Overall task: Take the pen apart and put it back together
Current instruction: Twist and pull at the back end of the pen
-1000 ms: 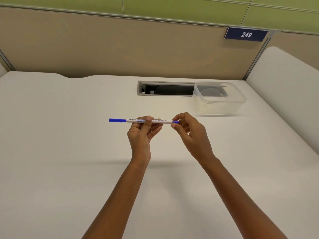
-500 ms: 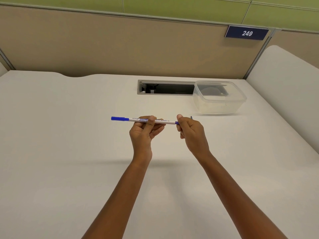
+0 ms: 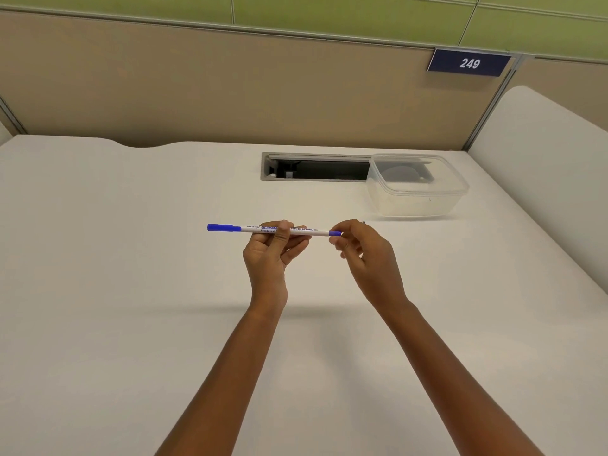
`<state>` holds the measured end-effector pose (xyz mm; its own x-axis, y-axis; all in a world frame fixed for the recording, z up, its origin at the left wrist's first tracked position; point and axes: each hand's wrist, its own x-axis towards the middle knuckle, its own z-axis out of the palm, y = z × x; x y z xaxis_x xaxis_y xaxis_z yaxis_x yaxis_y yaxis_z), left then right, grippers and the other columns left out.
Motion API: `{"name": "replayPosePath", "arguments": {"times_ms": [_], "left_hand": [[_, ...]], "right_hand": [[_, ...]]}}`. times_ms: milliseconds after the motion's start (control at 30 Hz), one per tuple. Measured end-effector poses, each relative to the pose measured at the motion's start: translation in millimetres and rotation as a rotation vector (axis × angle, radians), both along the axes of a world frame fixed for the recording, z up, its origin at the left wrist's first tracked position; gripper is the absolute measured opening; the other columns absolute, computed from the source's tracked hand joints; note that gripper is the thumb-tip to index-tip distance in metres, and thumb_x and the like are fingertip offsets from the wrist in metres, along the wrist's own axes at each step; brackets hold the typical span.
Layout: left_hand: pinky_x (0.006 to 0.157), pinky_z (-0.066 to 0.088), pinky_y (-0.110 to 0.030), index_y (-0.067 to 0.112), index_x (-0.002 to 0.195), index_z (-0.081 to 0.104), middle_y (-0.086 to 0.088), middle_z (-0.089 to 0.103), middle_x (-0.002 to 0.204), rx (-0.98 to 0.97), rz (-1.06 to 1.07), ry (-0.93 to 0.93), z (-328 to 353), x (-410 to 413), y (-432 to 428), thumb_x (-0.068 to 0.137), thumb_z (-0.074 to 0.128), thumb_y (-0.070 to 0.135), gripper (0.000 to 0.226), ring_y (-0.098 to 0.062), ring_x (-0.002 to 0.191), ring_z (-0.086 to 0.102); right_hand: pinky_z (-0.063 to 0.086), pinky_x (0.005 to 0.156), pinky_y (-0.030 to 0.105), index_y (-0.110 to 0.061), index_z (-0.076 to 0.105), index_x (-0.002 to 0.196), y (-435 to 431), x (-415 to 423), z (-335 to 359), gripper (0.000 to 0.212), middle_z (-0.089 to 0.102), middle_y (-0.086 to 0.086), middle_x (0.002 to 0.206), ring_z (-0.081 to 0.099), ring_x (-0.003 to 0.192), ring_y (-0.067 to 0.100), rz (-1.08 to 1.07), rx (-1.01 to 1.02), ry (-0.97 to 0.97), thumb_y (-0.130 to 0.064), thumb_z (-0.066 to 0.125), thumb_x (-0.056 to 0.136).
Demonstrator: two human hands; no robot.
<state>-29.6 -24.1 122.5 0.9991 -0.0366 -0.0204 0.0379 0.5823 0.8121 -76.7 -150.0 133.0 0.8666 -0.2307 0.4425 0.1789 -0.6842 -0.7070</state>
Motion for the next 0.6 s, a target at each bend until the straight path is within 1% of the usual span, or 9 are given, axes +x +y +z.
{"name": "replayPosePath", "arguments": {"times_ms": [100,233,300,367,433,467,500,533,600], "left_hand": [[0.056,0.056,-0.019,0.012,0.077,0.061,0.003,0.073,0.062,-0.004,-0.007,-0.004,0.7,-0.9,-1.0,0.088,0.051,0.006,0.017,-0.014,0.064,0.071],[0.057,0.056,-0.019,0.010,0.076,0.060,0.002,0.073,0.063,-0.008,-0.032,-0.032,2.4,-0.5,-1.2,0.088,0.051,0.006,0.016,-0.015,0.065,0.071],[0.057,0.056,-0.019,0.011,0.075,0.060,0.002,0.073,0.063,-0.006,-0.040,-0.039,2.6,-1.0,-1.1,0.088,0.051,0.006,0.016,-0.015,0.066,0.071],[0.057,0.056,-0.019,0.011,0.075,0.060,0.002,0.073,0.063,-0.009,-0.038,-0.030,1.9,-1.7,-1.9,0.088,0.051,0.006,0.016,-0.015,0.065,0.071],[0.057,0.056,-0.019,0.011,0.075,0.061,0.002,0.073,0.063,-0.003,-0.028,-0.020,0.7,-2.1,-2.1,0.088,0.051,0.006,0.016,-0.014,0.065,0.071],[0.057,0.056,-0.019,0.011,0.075,0.060,0.002,0.073,0.062,0.001,-0.022,-0.019,0.2,-2.3,-1.9,0.088,0.051,0.006,0.016,-0.014,0.065,0.071],[0.057,0.056,-0.019,0.010,0.075,0.060,0.003,0.073,0.062,0.003,-0.017,-0.020,-0.2,-2.1,-1.5,0.088,0.051,0.005,0.017,-0.014,0.065,0.071],[0.057,0.056,-0.019,0.010,0.075,0.060,0.003,0.072,0.062,0.005,-0.012,-0.021,-0.4,-1.9,-1.0,0.088,0.051,0.005,0.017,-0.014,0.065,0.071],[0.057,0.056,-0.019,0.010,0.076,0.060,0.004,0.072,0.062,0.008,-0.003,-0.018,-0.4,-1.2,0.0,0.088,0.051,0.005,0.016,-0.014,0.065,0.071]], "right_hand": [[0.046,0.057,0.034,-0.013,0.059,0.087,0.0,0.1,0.2,0.010,0.054,-0.005,0.068,0.056,0.064,0.020,-0.017,-0.065,-0.028,-0.018,0.050,0.087],[0.032,0.050,0.028,-0.023,0.048,0.067,2.1,-1.1,3.6,0.022,0.042,-0.004,0.052,0.040,0.052,0.016,0.009,0.041,0.029,-0.031,0.042,0.086],[0.029,0.050,0.027,-0.027,0.042,0.058,4.7,0.1,7.6,0.032,0.037,-0.008,0.047,0.035,0.048,0.012,0.028,0.181,0.080,-0.027,0.043,0.090],[0.030,0.048,0.026,-0.023,0.041,0.049,4.9,3.4,12.0,0.044,0.033,-0.011,0.041,0.032,0.042,0.009,0.066,0.442,0.161,-0.019,0.044,0.093],[0.031,0.044,0.021,-0.021,0.039,0.042,4.5,6.4,15.9,0.051,0.032,-0.011,0.037,0.029,0.038,0.009,0.125,0.701,0.305,-0.022,0.045,0.093],[0.033,0.043,0.019,-0.023,0.041,0.040,4.4,6.7,15.9,0.053,0.033,-0.011,0.037,0.029,0.038,0.009,0.148,0.758,0.357,-0.026,0.045,0.093],[0.035,0.042,0.017,-0.024,0.045,0.039,4.3,6.6,14.5,0.054,0.036,-0.010,0.037,0.031,0.038,0.010,0.152,0.750,0.381,-0.030,0.044,0.093],[0.037,0.043,0.016,-0.024,0.050,0.042,4.0,6.2,11.9,0.053,0.039,-0.009,0.037,0.035,0.038,0.010,0.139,0.682,0.371,-0.032,0.044,0.093],[0.041,0.048,0.015,-0.020,0.055,0.056,3.7,4.4,6.4,0.040,0.047,-0.008,0.037,0.044,0.041,0.007,0.114,0.498,0.290,-0.032,0.044,0.093]]}}
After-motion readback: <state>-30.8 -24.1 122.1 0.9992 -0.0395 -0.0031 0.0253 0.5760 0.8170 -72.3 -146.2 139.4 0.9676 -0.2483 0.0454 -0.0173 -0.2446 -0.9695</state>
